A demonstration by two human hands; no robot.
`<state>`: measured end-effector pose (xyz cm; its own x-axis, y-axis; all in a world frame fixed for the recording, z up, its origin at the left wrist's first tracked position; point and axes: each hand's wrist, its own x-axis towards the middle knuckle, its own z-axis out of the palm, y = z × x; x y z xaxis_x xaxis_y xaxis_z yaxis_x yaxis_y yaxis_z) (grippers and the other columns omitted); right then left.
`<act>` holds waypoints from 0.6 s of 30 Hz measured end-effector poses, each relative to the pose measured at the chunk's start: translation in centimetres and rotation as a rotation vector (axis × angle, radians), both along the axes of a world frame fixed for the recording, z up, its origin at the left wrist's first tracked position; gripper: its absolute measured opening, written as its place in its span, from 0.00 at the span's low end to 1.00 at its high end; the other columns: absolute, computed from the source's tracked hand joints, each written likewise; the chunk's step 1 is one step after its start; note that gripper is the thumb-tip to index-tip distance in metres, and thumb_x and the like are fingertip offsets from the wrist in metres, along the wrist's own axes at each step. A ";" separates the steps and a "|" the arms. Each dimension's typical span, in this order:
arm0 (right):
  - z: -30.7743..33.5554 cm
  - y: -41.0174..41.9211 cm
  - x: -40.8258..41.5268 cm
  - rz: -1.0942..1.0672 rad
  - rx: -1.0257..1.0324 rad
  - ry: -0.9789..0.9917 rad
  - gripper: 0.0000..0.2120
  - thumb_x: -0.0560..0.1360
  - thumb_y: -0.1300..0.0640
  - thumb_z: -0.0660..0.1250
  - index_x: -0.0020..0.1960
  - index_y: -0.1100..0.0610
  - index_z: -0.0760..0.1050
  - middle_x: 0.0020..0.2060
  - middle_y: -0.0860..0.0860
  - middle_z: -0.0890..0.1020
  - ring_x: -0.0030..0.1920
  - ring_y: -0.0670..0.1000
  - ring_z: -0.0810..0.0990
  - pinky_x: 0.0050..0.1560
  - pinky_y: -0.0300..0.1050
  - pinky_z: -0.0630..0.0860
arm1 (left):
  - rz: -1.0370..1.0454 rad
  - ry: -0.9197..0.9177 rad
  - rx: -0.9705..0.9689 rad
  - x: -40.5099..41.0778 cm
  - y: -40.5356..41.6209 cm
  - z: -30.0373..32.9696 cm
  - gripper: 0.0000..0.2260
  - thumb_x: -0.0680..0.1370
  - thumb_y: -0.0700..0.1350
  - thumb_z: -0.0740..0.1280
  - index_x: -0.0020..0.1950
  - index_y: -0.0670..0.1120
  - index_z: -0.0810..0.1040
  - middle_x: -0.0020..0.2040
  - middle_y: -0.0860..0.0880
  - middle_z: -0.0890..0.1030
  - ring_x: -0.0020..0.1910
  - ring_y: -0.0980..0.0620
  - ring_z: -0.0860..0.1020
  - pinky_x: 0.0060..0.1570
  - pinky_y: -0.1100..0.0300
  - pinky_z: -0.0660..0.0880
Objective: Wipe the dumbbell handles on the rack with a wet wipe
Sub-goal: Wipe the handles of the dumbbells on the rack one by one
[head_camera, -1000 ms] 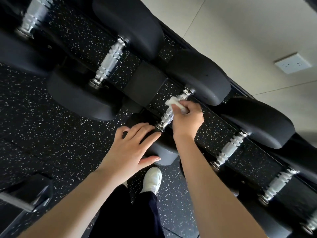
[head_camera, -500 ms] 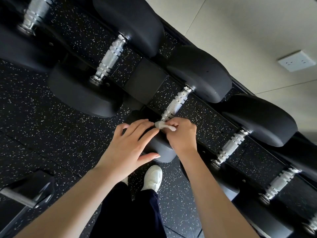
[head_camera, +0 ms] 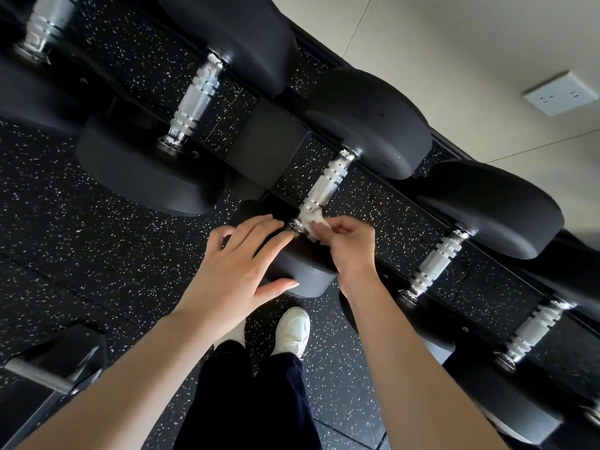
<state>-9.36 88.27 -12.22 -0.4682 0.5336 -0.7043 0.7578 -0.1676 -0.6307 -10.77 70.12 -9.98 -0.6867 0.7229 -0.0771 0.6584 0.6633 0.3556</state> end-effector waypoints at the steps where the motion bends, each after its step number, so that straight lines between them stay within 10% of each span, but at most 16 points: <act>1: 0.0 0.0 0.0 -0.056 -0.026 0.016 0.03 0.68 0.63 0.75 0.39 0.58 0.81 0.38 0.56 0.84 0.37 0.51 0.80 0.47 0.49 0.77 | 0.000 0.000 -0.001 0.0 0.0 0.0 0.26 0.75 0.61 0.58 0.67 0.46 0.72 0.66 0.48 0.74 0.68 0.49 0.70 0.56 0.48 0.68; 12: 0.8 2.0 -5.3 -0.547 -0.118 0.317 0.09 0.70 0.68 0.72 0.36 0.58 0.75 0.37 0.53 0.81 0.43 0.52 0.80 0.57 0.48 0.76 | 0.005 -0.009 -0.004 0.1 0.1 0.1 0.26 0.76 0.61 0.58 0.67 0.46 0.73 0.66 0.49 0.74 0.68 0.49 0.70 0.56 0.48 0.68; 18: -0.3 2.1 -5.3 -0.444 -0.176 0.362 0.03 0.74 0.59 0.69 0.46 0.55 0.75 0.43 0.50 0.82 0.48 0.49 0.79 0.65 0.53 0.71 | 0.003 0.000 -0.002 0.1 0.0 0.0 0.26 0.76 0.61 0.59 0.66 0.46 0.74 0.66 0.48 0.75 0.68 0.49 0.71 0.55 0.48 0.69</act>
